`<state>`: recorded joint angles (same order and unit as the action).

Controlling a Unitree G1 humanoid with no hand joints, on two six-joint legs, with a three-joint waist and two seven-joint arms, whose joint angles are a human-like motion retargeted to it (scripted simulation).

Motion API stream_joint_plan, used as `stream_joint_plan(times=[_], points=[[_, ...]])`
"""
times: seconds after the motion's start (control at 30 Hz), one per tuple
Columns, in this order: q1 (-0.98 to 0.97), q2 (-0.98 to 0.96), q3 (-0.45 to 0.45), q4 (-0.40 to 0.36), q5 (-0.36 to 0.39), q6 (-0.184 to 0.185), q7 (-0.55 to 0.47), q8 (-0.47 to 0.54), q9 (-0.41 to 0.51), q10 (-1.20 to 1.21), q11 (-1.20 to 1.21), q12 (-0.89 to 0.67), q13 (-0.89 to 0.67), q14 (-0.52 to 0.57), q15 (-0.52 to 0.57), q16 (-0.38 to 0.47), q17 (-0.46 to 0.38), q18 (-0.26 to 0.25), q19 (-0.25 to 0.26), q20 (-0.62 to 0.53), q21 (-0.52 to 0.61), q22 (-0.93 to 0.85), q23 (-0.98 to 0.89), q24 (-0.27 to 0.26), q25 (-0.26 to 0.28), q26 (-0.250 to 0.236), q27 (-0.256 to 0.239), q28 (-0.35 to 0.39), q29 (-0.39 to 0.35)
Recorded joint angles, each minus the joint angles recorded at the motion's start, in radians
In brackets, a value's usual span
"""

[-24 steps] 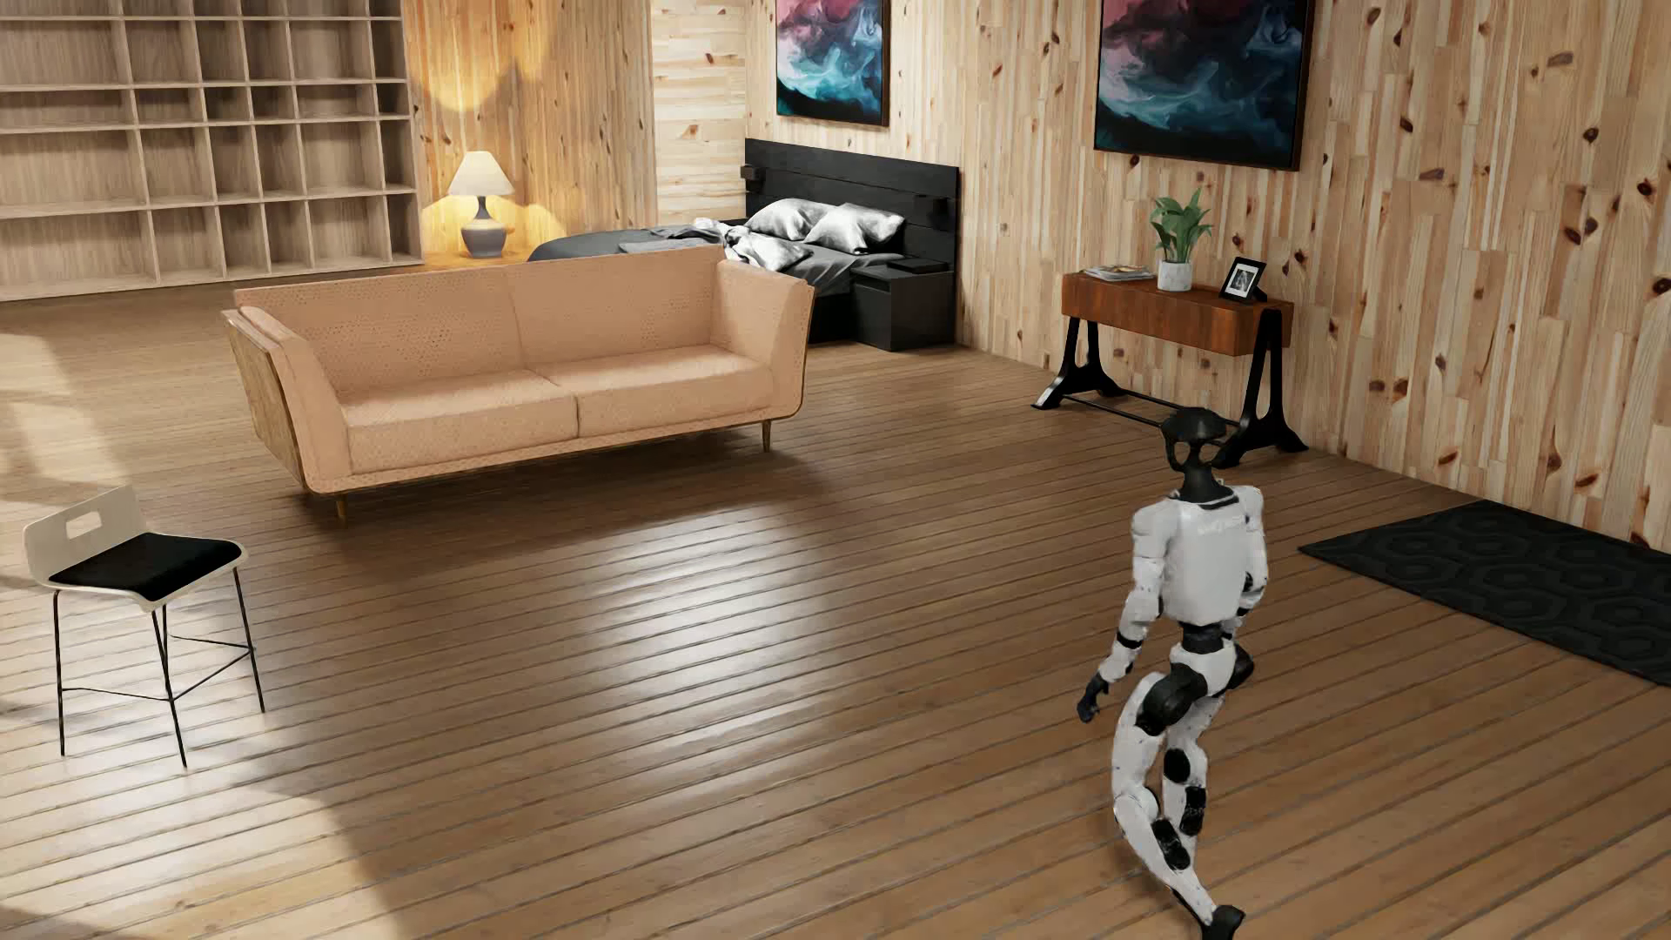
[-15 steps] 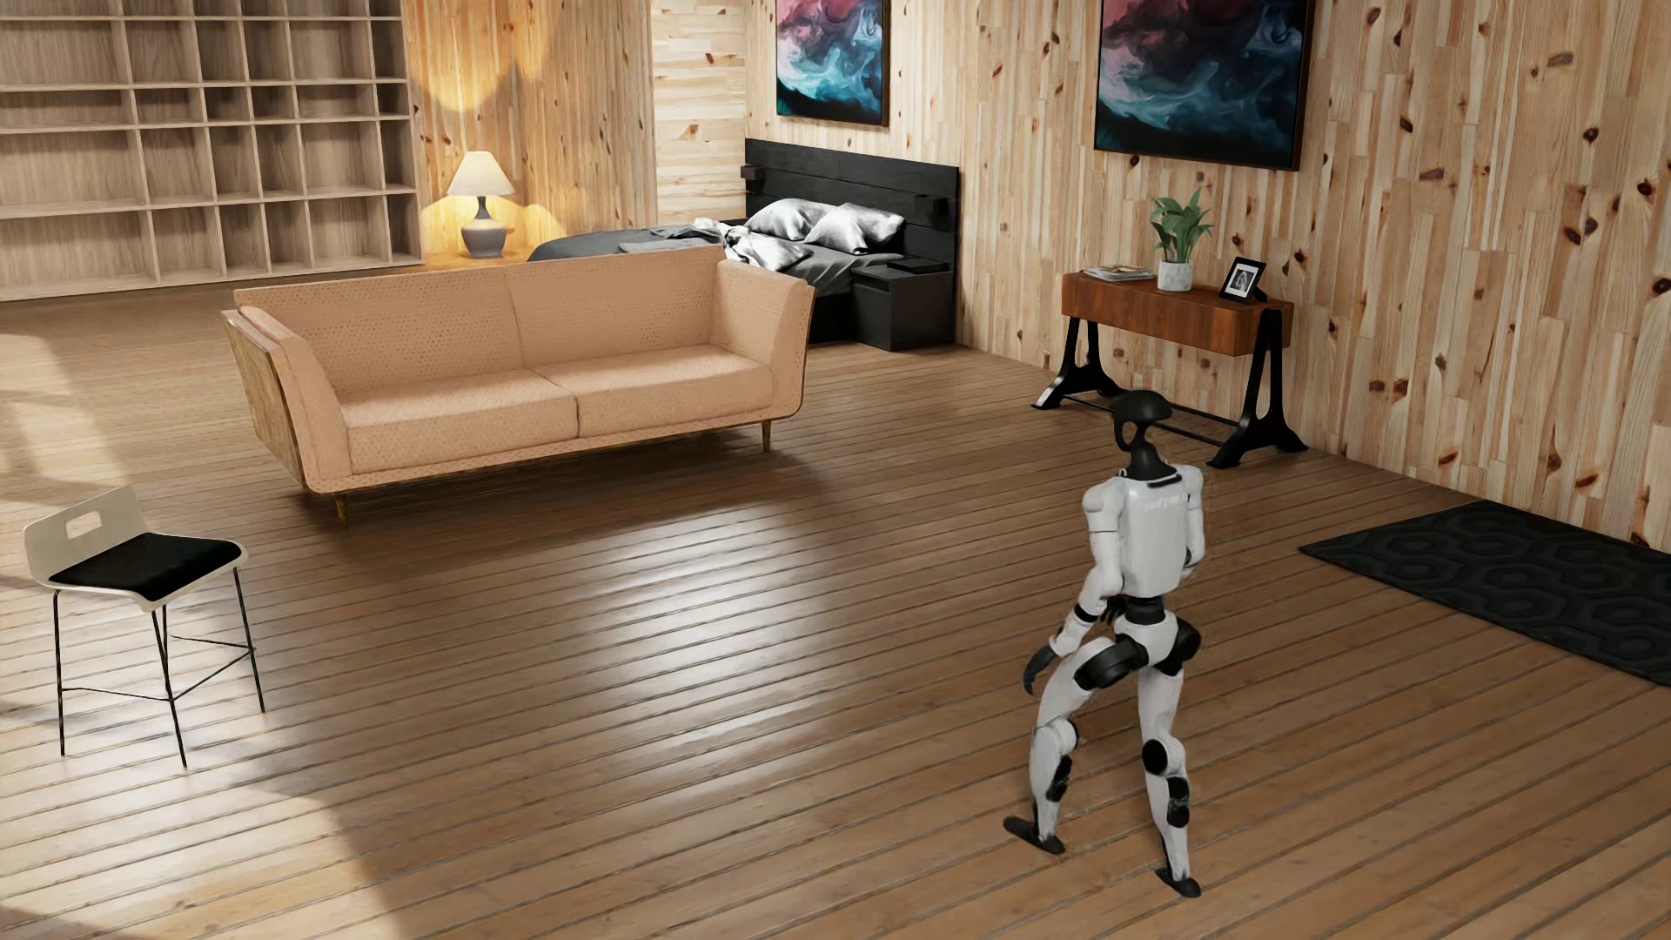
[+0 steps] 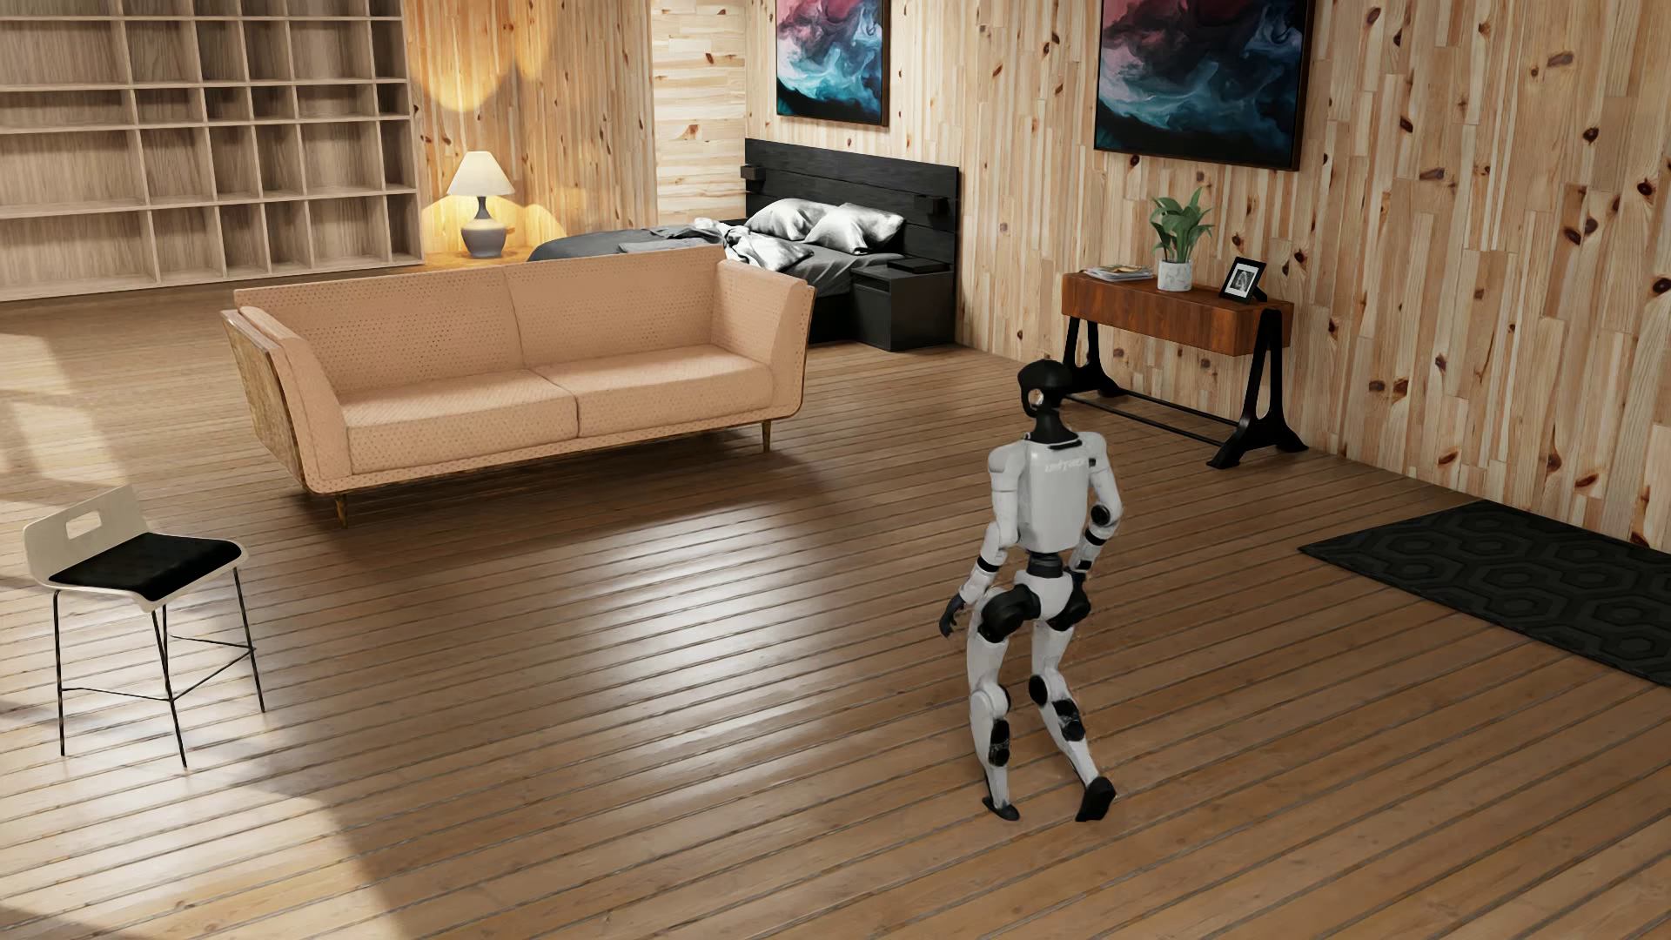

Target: Go to the sofa

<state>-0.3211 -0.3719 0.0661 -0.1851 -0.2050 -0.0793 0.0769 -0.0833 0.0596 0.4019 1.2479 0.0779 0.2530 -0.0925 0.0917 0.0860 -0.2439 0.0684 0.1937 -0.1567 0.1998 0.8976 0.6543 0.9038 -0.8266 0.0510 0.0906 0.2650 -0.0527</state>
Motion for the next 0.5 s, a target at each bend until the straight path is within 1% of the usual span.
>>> stream_joint_plan(times=[0.03, 0.07, 0.1, 0.13, 0.17, 0.2, 0.27, 0.3, 0.33, 0.37, 0.4, 0.43, 0.47, 0.5], points=[[0.032, -0.069, -0.014, -0.015, -0.005, -0.007, -0.008, 0.009, 0.004, 0.014, -0.026, -0.039, 0.025, -0.037, -0.098, -0.002, 0.017, 0.004, -0.032, -0.023, -0.056, -0.001, -0.04, 0.012, 0.035, -0.007, 0.012, -0.003, -0.04], [0.066, -0.126, -0.026, -0.024, -0.007, -0.011, -0.02, 0.016, 0.007, 0.023, -0.097, -0.081, 0.051, -0.071, -0.175, -0.007, 0.043, 0.007, -0.033, -0.043, -0.111, -0.003, -0.078, 0.017, 0.07, -0.009, 0.024, -0.008, -0.084], [0.101, -0.169, -0.038, -0.029, -0.007, -0.012, -0.033, 0.017, 0.008, 0.023, -0.205, -0.12, 0.068, -0.099, -0.222, -0.009, 0.067, 0.01, -0.062, -0.064, -0.151, -0.008, -0.103, 0.019, 0.097, -0.014, 0.034, -0.011, -0.118], [0.14, -0.202, -0.049, -0.026, -0.006, -0.011, -0.047, 0.007, 0.007, 0.012, -0.337, -0.154, 0.075, -0.121, -0.232, -0.009, 0.085, 0.011, -0.078, -0.085, -0.169, -0.017, -0.114, 0.018, 0.11, -0.02, 0.043, -0.012, -0.134], [0.176, -0.22, -0.059, -0.025, -0.004, -0.009, -0.059, -0.011, 0.005, 0.001, -0.49, -0.178, 0.068, -0.143, -0.227, -0.006, 0.088, 0.01, -0.104, -0.102, -0.166, -0.032, -0.106, 0.013, 0.108, -0.03, 0.05, -0.01, -0.129], [0.215, -0.226, -0.07, -0.021, 0.006, -0.007, -0.07, -0.028, 0.001, -0.017, -0.651, -0.2, 0.059, -0.161, -0.22, -0.007, 0.083, 0.01, -0.098, -0.119, -0.148, -0.046, -0.09, 0.003, 0.093, -0.037, 0.051, -0.007, -0.108], [0.301, -0.21, -0.088, -0.013, 0.032, -0.002, -0.094, -0.052, -0.009, -0.067, -0.981, -0.233, 0.046, -0.182, -0.173, -0.012, 0.068, 0.01, -0.049, -0.158, -0.109, -0.062, -0.055, -0.017, 0.042, -0.048, 0.046, 0.0, -0.059], [0.341, -0.221, -0.097, -0.014, 0.043, 0.001, -0.105, -0.032, -0.013, -0.072, -1.045, -0.246, 0.047, -0.194, -0.181, -0.018, 0.064, 0.009, 0.003, -0.182, -0.106, -0.062, -0.041, -0.02, 0.021, -0.049, 0.045, 0.001, -0.054], [0.379, -0.224, -0.104, -0.011, 0.058, 0.004, -0.115, 0.004, -0.016, -0.071, -1.057, -0.253, 0.052, -0.205, -0.181, -0.02, 0.071, 0.006, 0.019, -0.202, -0.117, -0.06, -0.029, -0.019, 0.013, -0.046, 0.045, 0.001, -0.066], [0.413, -0.224, -0.109, -0.002, 0.074, 0.008, -0.123, 0.026, -0.02, -0.067, -1.02, -0.252, 0.056, -0.211, -0.135, -0.02, 0.087, 0.0, -0.021, -0.216, -0.136, -0.057, -0.014, -0.017, 0.02, -0.04, 0.047, -0.003, -0.085], [0.445, -0.234, -0.114, 0.009, 0.087, 0.014, -0.127, 0.03, -0.024, -0.044, -0.947, -0.243, 0.058, -0.197, -0.063, -0.02, 0.105, -0.007, -0.079, -0.223, -0.157, -0.054, 0.007, -0.016, 0.03, -0.031, 0.054, -0.007, -0.101], [0.466, -0.237, -0.117, 0.025, 0.096, 0.022, -0.126, 0.018, -0.029, -0.007, -0.872, -0.224, 0.057, -0.161, -0.012, -0.02, 0.12, -0.019, -0.111, -0.221, -0.173, -0.048, 0.033, -0.018, 0.034, -0.015, 0.064, -0.008, -0.108], [0.475, -0.234, -0.119, 0.045, 0.109, 0.034, -0.121, 0.003, -0.034, 0.049, -0.796, -0.197, 0.053, -0.104, -0.008, -0.018, 0.132, -0.03, -0.141, -0.212, -0.185, -0.038, 0.061, -0.021, 0.03, 0.007, 0.077, -0.008, -0.11], [0.463, -0.22, -0.121, 0.071, 0.132, 0.05, -0.116, -0.012, -0.038, 0.134, -0.746, -0.167, 0.046, -0.023, -0.052, -0.014, 0.146, -0.04, -0.174, -0.201, -0.194, -0.023, 0.087, -0.025, 0.025, 0.033, 0.085, -0.013, -0.112]])
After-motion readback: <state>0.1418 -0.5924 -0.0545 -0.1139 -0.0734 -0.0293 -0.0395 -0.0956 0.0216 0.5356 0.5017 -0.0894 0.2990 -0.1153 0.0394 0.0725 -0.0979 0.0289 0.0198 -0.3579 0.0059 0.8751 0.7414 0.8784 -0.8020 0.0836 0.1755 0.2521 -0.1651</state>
